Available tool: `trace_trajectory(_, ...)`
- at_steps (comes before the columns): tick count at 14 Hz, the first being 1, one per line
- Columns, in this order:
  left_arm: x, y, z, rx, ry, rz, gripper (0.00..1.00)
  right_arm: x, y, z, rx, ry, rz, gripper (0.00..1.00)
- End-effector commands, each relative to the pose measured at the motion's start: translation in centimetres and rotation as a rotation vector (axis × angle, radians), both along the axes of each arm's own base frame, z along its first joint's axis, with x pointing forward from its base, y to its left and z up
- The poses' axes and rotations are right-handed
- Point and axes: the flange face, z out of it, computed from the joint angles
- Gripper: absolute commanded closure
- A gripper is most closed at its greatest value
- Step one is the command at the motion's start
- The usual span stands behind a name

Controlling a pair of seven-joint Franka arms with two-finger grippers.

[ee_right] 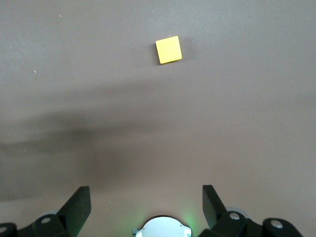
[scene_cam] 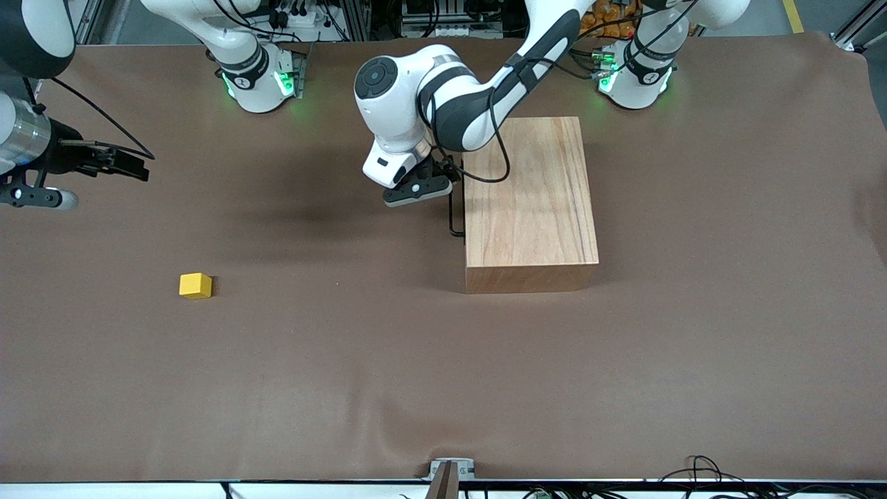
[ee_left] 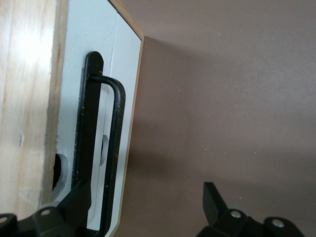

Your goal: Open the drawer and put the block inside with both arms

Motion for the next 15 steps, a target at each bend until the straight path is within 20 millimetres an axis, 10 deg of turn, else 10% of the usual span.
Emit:
trace_trajectory(1, 0.2, -0.3, -0.5, 0.036, -0.03, -0.028, 0.0, -0.6, -1.0, -0.4, 0.015, -0.064, -0.012, 0.0)
trace_trajectory(11, 0.5, -0.1, -4.2, 0.098, -0.019, -0.099, 0.0, 5.4, -4.9, -7.5, -0.001, -0.189, 0.226, 0.0)
trace_trajectory(15, 0.7, -0.4, -5.1, 0.083, -0.031, -0.113, 0.0, 11.1, -4.3, -11.8, -0.01, -0.172, 0.281, 0.0)
